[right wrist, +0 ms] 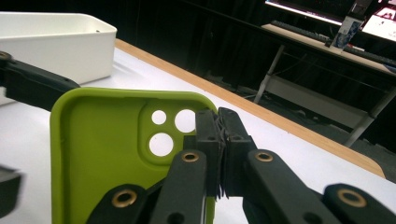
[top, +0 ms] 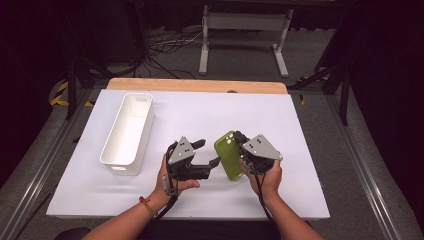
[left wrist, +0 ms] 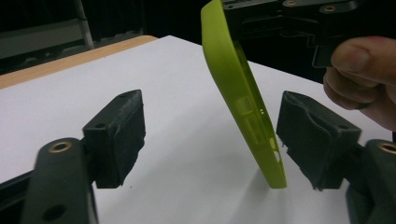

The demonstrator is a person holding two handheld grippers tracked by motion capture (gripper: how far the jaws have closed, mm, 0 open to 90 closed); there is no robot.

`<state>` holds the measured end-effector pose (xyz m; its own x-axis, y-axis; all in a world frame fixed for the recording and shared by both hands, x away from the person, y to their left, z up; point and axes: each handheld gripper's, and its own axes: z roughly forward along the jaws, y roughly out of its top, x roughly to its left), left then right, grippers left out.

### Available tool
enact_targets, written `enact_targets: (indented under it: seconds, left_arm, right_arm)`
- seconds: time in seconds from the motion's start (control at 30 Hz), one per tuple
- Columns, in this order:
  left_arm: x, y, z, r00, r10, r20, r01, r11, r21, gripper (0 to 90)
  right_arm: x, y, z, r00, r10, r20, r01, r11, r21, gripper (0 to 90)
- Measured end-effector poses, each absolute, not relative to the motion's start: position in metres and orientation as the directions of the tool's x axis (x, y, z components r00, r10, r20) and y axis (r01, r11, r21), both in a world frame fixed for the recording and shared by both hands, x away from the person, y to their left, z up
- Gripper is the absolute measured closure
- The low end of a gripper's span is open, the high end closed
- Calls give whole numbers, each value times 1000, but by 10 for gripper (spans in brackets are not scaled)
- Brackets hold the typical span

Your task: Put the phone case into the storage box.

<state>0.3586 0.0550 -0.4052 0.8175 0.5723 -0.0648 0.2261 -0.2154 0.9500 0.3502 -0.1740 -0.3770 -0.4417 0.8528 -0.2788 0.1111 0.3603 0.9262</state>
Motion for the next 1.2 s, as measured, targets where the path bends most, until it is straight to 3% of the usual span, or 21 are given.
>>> enact_targets:
  seconds: [0.2,0.5,0.53,0.63,1.2]
  left_arm:
    - [359,57,-405,820,568,-71,232,-215,949,339]
    - [359,62,-403,842,534,-77,211,-195,958,558]
    - [359,63,-403,844,530,-77,209,-192,959,628]
    - [358,65,-402,854,513,-84,208,-189,960,704]
    - [363,78,-396,847,526,-79,199,-175,964,778]
  right_arm:
    - [345,-166,-379,-445,850,-283,76,350,933,889]
    - [336,-160,-380,-430,852,-299,28,343,939,887]
    - [334,-160,-380,-422,854,-305,11,341,940,885]
    - [331,-160,-379,-418,853,-312,-2,343,939,884]
    - [321,-155,-376,-433,837,-334,-68,339,938,868]
